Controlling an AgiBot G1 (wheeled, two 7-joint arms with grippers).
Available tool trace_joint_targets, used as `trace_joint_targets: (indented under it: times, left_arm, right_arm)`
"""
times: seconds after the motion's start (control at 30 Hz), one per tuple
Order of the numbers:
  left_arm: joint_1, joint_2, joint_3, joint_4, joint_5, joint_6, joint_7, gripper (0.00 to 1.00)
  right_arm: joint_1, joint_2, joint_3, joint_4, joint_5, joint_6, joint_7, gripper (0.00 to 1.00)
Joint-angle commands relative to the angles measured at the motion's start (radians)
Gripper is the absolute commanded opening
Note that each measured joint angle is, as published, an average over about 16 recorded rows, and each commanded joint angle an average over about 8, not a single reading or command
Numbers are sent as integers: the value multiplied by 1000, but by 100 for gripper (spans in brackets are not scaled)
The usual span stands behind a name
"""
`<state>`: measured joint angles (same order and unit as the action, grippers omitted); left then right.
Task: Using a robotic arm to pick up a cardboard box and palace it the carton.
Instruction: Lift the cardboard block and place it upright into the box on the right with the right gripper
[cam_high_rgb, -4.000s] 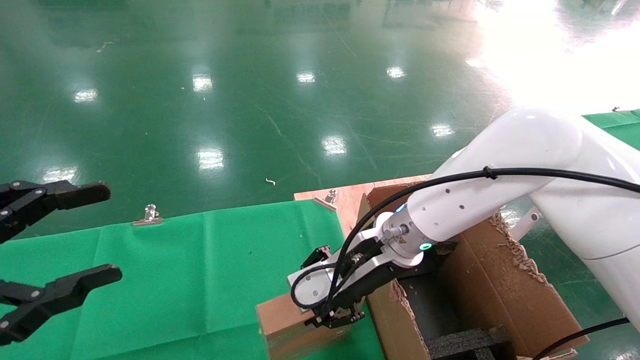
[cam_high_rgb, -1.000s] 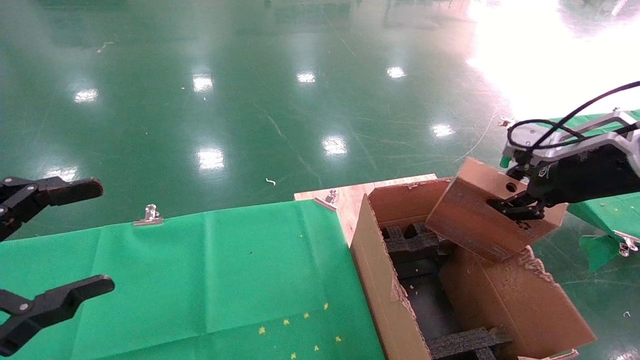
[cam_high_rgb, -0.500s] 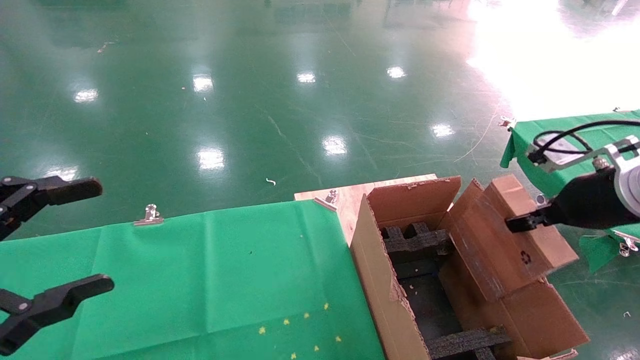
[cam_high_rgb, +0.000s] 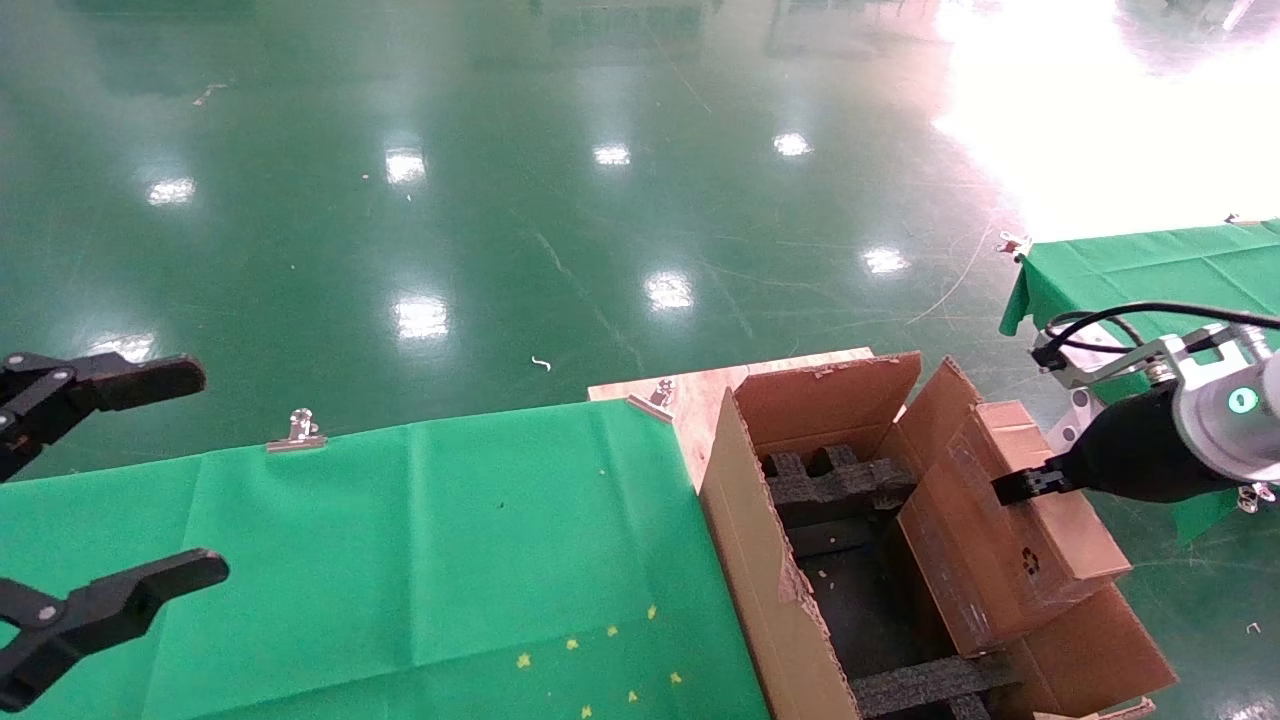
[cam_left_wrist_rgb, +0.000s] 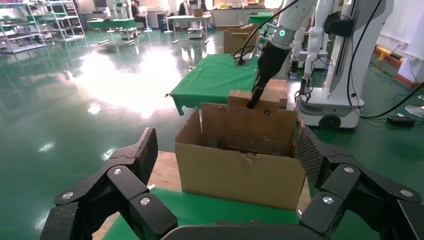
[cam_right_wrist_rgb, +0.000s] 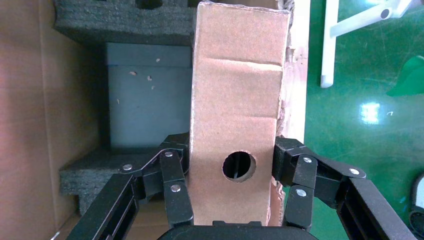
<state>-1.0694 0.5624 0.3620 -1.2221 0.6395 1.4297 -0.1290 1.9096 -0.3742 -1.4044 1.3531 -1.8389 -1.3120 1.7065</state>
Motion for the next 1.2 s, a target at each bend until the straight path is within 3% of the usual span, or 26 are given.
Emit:
trace_joint_targets:
  times: [0.03,0.63,0.97,1.2]
  left_arm:
    - [0,0,0,0,0,0,0,100]
    - [0,0,0,0,0,0,0,100]
    - [0,0,0,0,0,0,0,100]
    - [0,0,0,0,0,0,0,100]
  right_arm:
    - [-12,-7,-6,1,-9,10,15,0]
    - [-91,-36,-46,-4,-70,80,71,0]
    - [-164,-66,-73,-32,-105,171,94,0]
    - [-222,-111,-89,-118,-105,240,97,0]
